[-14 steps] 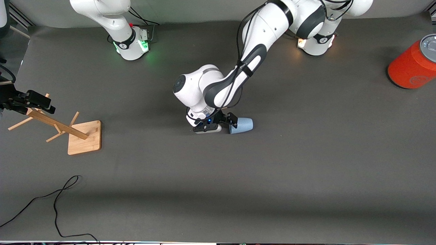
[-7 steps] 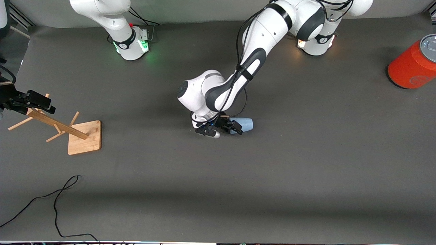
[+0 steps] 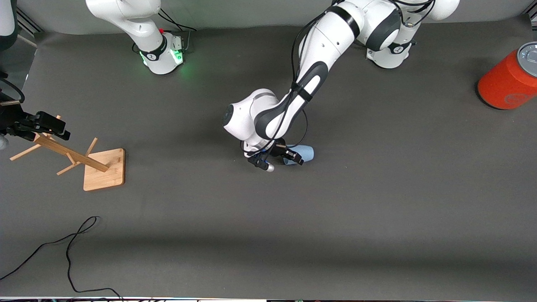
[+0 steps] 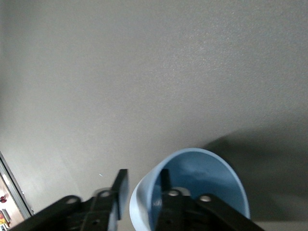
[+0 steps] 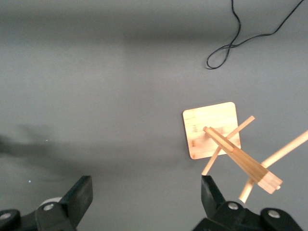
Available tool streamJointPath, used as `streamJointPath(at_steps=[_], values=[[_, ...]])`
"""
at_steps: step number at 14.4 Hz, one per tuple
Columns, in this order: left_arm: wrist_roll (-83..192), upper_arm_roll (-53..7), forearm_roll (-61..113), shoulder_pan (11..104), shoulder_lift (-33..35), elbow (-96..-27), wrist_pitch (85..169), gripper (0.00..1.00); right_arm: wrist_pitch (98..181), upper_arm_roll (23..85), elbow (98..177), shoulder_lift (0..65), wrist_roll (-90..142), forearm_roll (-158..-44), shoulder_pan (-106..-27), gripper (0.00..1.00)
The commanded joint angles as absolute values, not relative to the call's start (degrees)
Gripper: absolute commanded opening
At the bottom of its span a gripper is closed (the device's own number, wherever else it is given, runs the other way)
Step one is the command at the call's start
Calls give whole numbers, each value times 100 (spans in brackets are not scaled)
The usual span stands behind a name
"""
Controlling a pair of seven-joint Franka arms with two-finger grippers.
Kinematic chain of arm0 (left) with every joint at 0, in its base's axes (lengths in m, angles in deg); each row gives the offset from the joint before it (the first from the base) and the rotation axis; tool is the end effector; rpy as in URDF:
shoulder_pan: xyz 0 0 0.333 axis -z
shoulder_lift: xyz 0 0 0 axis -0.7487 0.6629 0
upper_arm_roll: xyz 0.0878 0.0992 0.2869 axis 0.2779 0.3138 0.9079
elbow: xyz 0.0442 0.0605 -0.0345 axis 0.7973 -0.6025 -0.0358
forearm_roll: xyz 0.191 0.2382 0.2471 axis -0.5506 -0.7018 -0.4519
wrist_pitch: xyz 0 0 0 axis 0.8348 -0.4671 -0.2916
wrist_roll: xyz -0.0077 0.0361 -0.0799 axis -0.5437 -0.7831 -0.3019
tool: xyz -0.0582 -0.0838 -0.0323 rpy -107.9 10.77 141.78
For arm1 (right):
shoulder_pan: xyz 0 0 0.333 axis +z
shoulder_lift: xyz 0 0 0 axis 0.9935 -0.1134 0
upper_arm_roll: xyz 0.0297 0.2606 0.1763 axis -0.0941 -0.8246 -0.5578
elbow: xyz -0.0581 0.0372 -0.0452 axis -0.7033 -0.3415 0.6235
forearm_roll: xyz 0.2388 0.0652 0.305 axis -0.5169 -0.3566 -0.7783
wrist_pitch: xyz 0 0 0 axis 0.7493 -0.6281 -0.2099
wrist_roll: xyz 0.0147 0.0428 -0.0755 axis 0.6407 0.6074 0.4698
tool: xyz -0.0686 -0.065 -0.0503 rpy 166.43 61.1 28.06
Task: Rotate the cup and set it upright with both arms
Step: 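Grasp the cup rim with the left gripper, then lift the cup with the left gripper and rotate it opening-up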
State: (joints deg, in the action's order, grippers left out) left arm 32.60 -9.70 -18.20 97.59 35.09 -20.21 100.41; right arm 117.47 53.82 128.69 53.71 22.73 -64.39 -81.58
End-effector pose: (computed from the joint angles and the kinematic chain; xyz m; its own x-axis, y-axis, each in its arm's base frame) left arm 0.4929 -0.5390 0.1877 0.8537 -0.4806 -0.2004 -0.4923 -0.6194 -0.6116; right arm 0.5721 -0.0298 0.6092 0.9993 -0.0288 0.0247 -0.0287 -0.9996 -0.0079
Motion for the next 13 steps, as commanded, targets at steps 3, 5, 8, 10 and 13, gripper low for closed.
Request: streamJointPath(at_steps=[3, 5, 8, 10, 13], values=[[3610, -903, -1882, 9691, 3191, -2039, 9770, 0, 11773, 5433, 12956, 5460, 2368, -6333, -8103, 100], [3628, -815, -1803, 9569, 2937, -1777, 9306, 0, 11773, 5433, 12956, 5451, 2368, -6333, -8103, 100], [3575, -815, -1444, 9191, 2359, -1529, 8908, 0, 11764, 5433, 12938, 5443, 2289, -6430, -8094, 100], [3566, -824, -787, 8648, 1744, -1538, 8916, 0, 11746, 5433, 12921, 5443, 2289, -6430, -8094, 100], [3243, -797, 995, 7637, 872, -1608, 9039, 0, 11746, 5433, 12859, 5425, 2289, -6430, -8112, 100]])
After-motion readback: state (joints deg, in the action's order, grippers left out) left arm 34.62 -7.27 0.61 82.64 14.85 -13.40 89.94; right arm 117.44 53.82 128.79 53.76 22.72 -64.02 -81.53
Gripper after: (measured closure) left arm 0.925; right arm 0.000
